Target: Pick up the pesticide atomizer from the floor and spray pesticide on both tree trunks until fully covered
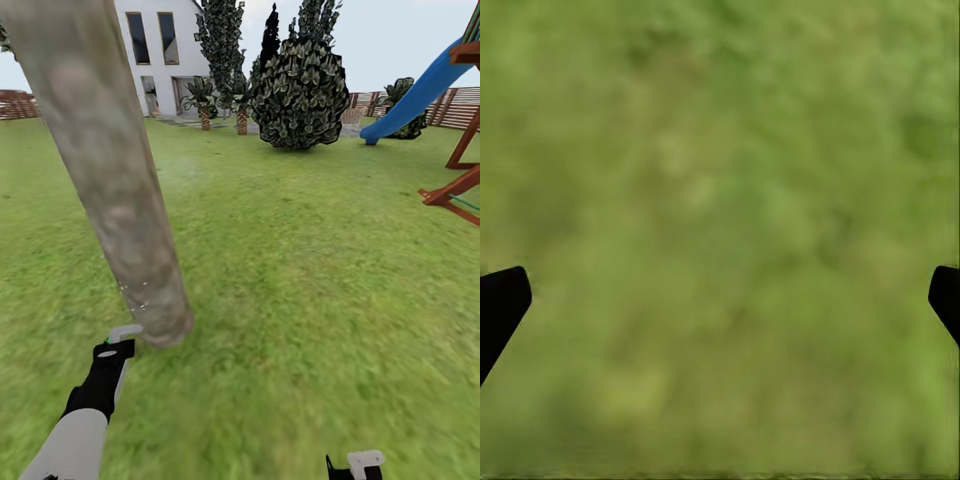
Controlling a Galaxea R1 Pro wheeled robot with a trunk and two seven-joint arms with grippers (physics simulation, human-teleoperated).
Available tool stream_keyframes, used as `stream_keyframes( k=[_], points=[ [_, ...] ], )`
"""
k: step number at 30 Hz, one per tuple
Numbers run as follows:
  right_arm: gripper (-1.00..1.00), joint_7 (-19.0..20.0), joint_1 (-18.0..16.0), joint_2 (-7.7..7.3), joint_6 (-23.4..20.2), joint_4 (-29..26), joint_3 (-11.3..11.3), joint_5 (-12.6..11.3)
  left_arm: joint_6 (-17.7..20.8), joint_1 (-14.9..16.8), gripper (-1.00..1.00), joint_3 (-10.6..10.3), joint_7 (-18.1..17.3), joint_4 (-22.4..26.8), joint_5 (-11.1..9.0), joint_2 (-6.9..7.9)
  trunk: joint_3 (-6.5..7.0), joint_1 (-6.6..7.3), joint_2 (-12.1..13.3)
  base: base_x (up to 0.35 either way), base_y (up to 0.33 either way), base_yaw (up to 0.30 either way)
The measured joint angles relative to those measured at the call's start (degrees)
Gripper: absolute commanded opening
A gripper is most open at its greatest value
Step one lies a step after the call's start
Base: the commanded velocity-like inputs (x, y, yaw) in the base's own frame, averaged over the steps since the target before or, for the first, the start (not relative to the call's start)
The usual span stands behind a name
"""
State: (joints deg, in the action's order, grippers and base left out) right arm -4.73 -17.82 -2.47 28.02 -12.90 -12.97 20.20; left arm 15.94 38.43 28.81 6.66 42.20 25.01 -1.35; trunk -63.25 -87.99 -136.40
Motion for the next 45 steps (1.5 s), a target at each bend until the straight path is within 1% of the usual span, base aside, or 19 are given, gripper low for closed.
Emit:
stream_keyframes(
  k=[3,7,9,10,12,13,14,16,19,21,22,25,27,28,34,35,36,40,45],
  points=[
    [1.00,0.00,0.00,0.00,-0.01,0.01,-0.03,-0.05,0.01,0.52,-1.00,-0.35,0.06,0.01,0.06,-0.12,0.00,0.00,0.00,-0.319,0.000,0.265],
    [1.00,-0.01,0.01,0.00,0.01,-0.02,-0.06,-0.07,-0.01,1.24,-1.00,-0.71,-0.57,0.22,0.02,-1.03,0.00,0.03,0.00,-0.044,0.000,0.047],
    [1.00,-0.01,0.02,-0.01,-0.03,-0.02,-0.04,-0.02,0.40,3.46,-1.00,-1.67,-0.75,0.40,0.08,-1.32,0.01,0.04,0.00,-0.004,0.000,0.005],
    [1.00,0.00,0.02,-0.01,-0.06,-0.01,-0.01,0.00,0.95,5.61,-1.00,-2.94,-0.81,0.39,0.06,-1.33,0.01,0.04,0.00,0.000,0.000,0.000],
    [1.00,0.00,0.02,-0.02,-0.08,-0.01,0.02,0.02,3.49,9.13,-1.00,-3.91,-1.61,0.31,0.16,-1.13,0.01,0.04,0.00,0.000,0.000,0.000],
    [1.00,0.00,0.02,-0.02,-0.08,-0.06,0.03,0.02,5.20,10.29,-1.00,-4.03,-3.76,0.30,0.26,-0.69,0.01,0.04,0.00,0.000,0.000,0.000],
    [1.00,0.00,0.01,-0.08,-0.08,-0.07,-0.03,0.02,6.48,11.15,-1.00,-4.05,-6.79,0.38,0.90,0.74,0.01,0.04,0.00,0.000,0.000,0.000],
    [1.00,0.01,0.01,-0.09,-0.08,-0.06,0.02,0.02,6.73,11.28,-1.00,-3.81,-7.37,0.16,0.75,3.47,0.00,0.04,0.00,0.000,0.000,0.000],
    [1.00,0.01,0.02,-0.09,-0.08,-0.10,-0.01,0.02,6.83,11.29,-1.00,-3.55,-7.44,0.26,0.61,5.13,0.00,0.04,0.00,0.000,0.000,0.000],
    [1.00,0.01,0.02,-0.09,-0.08,-0.10,0.01,0.02,7.51,10.78,-1.00,-3.51,-7.53,0.30,0.50,7.04,0.00,0.03,0.00,0.000,0.000,0.000],
    [1.00,0.01,0.02,-0.09,-0.08,-0.10,-0.01,0.02,7.61,10.64,-1.00,-3.64,-7.58,0.11,0.35,7.32,0.00,0.03,0.00,0.000,0.000,0.000],
    [1.00,0.01,0.02,-0.09,-0.08,-0.10,-0.03,0.02,7.46,10.36,-1.00,-3.92,-7.66,-0.44,0.19,6.69,0.00,0.03,0.00,0.000,0.000,0.000],
    [1.00,0.01,0.02,-0.09,-0.08,-0.10,-0.04,0.02,7.64,10.51,-1.00,-4.22,-7.51,-0.32,0.15,4.71,0.00,0.03,0.00,0.000,0.000,0.000],
    [1.00,0.01,0.02,-0.09,-0.08,-0.10,-0.05,0.02,7.88,10.81,-1.00,-4.33,-7.45,-0.01,0.25,4.19,0.00,0.04,0.00,0.000,0.000,0.000],
    [1.00,0.01,0.02,-0.09,-0.08,-0.10,-0.05,0.02,11.98,13.31,-1.00,-3.98,-7.62,3.53,0.21,5.09,0.01,0.04,-0.01,0.000,0.000,0.000],
    [1.00,0.01,0.02,-0.09,-0.08,-0.10,-0.06,0.02,14.37,13.87,-1.00,-4.13,-7.84,5.04,0.26,5.09,0.01,0.04,-0.01,0.000,0.000,0.000],
    [1.00,0.01,0.00,-0.09,-0.08,-0.10,-0.06,0.02,15.11,13.86,-1.00,-4.26,-8.01,5.85,0.21,5.06,0.00,0.04,0.00,0.000,0.000,0.000],
    [1.00,-0.01,0.02,-0.10,-0.08,-0.11,-0.05,0.02,15.94,13.46,-1.00,-4.68,-8.27,7.06,0.33,4.37,0.00,0.04,0.00,0.000,-0.110,0.000],
    [1.00,-0.01,0.02,-0.10,-0.07,-0.20,-0.06,0.01,15.97,13.38,-1.00,-4.64,-8.29,7.11,0.25,4.37,0.00,0.04,0.00,0.000,-0.266,0.000]
  ],
)
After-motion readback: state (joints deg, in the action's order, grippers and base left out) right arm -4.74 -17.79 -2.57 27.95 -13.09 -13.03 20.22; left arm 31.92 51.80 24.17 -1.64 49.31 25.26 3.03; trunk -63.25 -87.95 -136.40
